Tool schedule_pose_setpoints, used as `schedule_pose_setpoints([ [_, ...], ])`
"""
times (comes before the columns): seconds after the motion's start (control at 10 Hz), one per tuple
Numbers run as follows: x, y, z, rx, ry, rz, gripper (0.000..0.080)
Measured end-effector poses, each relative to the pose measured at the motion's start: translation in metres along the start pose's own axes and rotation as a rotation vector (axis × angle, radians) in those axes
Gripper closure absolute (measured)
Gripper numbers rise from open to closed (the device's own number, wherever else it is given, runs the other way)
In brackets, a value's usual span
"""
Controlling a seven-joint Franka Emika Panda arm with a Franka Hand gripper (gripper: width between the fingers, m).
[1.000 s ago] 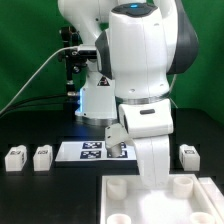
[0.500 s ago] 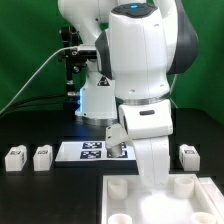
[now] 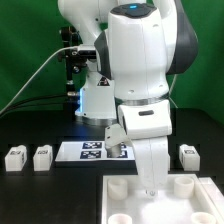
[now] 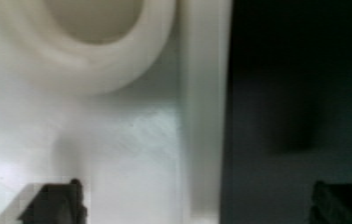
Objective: Assemble one leg
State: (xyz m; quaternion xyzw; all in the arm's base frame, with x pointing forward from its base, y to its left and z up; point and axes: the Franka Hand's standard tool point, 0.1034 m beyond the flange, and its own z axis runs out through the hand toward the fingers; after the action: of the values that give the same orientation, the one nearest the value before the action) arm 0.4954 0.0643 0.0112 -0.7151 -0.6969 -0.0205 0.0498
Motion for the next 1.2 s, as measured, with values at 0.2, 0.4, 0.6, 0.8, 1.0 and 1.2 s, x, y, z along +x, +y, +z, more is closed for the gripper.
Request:
schedule_pose_setpoints([
  [0.2,0.0,0.0,0.0,0.0,0.0,0.0,0.0152],
  [0.4,0.0,0.0,0.0,0.0,0.0,0.001,0.015],
  [0.6,-0.001,0.0,0.0,0.001,0.0,0.001,0.015],
  [0.8,0.001,-0.001,-0.004,-0.006,-0.001,0.066,0.015],
  [1.0,0.01,-0.008,-0.02,-0.02,-0.006,0.182,0.015],
  [1.2,0.028,-0.019,-0.032,-0.033,-0.006,0.443,0.015],
])
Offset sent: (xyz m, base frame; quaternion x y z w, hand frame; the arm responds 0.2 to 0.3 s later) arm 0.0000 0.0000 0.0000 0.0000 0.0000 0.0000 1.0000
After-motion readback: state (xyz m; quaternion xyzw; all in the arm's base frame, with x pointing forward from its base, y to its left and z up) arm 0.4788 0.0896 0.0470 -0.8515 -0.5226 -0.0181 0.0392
